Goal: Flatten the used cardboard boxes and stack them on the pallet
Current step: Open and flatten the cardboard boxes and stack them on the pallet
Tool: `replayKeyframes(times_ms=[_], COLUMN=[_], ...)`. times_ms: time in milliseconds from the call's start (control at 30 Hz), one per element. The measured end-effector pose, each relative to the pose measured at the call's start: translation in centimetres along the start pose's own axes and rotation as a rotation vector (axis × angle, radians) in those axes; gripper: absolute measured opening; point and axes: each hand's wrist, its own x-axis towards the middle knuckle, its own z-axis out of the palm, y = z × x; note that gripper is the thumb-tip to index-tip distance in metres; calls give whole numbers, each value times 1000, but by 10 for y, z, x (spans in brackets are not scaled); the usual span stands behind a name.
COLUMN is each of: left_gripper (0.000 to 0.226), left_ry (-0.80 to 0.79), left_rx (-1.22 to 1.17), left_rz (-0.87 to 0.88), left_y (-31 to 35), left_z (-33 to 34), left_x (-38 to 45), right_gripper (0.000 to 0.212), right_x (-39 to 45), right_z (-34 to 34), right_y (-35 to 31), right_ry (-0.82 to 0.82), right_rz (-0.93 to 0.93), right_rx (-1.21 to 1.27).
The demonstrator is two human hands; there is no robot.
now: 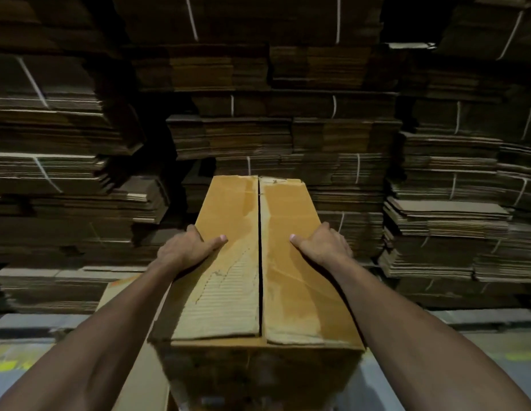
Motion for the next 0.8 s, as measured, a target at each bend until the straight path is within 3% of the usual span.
replayKeyframes(times_ms=[200, 333, 567, 800], left_gripper=[101, 86, 50, 41], left_ry=[-121, -132, -137, -58], left_rx=[-490, -658, -732, -709], left_rz=[-26, 5, -58, -31], left_y=[-19, -23, -12, -2], left_z=[9, 18, 16, -5], left_x=[44, 51, 29, -34], right_gripper=[97, 111, 95, 94], right_x=[40, 54, 43, 6], right_z=[7, 15, 11, -9], right_y=[1, 2, 9, 20], right_ry=[-114, -162, -141, -129], right_rz=[126, 170, 134, 51], right_rx=[91, 163, 129, 190])
